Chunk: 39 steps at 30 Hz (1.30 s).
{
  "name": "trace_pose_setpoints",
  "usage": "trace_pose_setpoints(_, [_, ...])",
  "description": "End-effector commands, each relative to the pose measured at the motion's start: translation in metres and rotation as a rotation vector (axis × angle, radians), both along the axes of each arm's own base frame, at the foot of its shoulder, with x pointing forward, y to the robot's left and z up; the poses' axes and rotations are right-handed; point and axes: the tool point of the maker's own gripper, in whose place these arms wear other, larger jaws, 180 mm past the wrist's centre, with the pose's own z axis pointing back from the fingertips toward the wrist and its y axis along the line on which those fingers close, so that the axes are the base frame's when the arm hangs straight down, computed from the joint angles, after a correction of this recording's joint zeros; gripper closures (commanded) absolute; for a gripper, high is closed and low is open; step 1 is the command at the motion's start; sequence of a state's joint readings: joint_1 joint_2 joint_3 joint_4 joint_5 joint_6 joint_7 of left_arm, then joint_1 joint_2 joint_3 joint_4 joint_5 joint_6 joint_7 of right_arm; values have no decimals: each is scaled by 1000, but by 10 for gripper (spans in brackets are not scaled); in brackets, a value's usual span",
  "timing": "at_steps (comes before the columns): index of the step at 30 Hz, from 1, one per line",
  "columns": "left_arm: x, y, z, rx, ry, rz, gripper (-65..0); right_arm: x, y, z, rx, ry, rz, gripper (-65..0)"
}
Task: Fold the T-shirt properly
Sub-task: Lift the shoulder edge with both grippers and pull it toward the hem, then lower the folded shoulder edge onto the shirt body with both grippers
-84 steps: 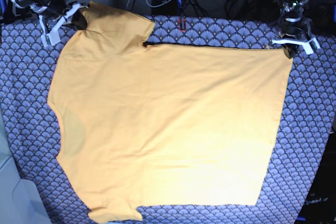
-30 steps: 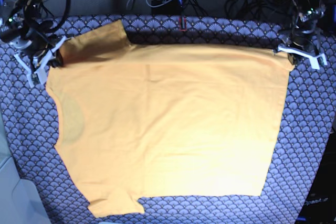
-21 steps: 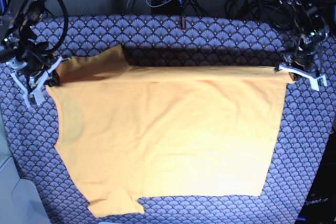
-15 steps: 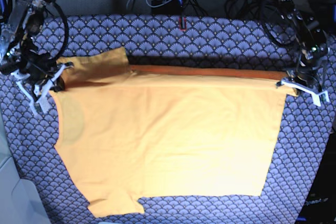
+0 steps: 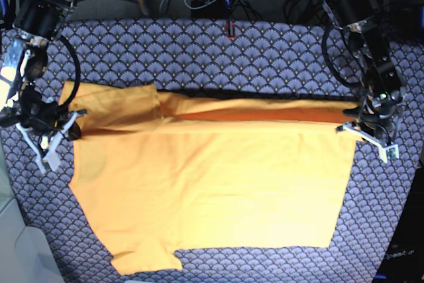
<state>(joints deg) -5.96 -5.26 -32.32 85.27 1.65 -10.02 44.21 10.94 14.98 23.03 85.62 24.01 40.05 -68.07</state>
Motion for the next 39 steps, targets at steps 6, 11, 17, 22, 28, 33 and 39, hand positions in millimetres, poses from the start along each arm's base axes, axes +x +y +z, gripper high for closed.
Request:
trace_pose_setpoints(6, [25,14,29,36,-90,10,0,20,6,9,-16,-49,62,0])
trace_pose_setpoints(11, [44,5,35,48,-100,-41,0,23,17,-1,12,-50,87,0])
trace_pose_setpoints(17, [56,-5,38,63,-124,-79,0,29,22,2,19,-78,99,0])
trace_pose_setpoints(22, [62,-4,34,49,-116,-76,0,45,12,13,13,-94,86,0])
trace_pose_setpoints(28, [65,-3,35,52,-138,-76,0,56,0,21,9,-102,69,0])
trace_pose_setpoints(33, [71,-3,43,58,-167,-77,0,61,-7,14,-39,-77,51,0])
trace_pose_setpoints(39, [81,0,49,54,-176,-72,0,68,-4,12,-78,-81,50,0])
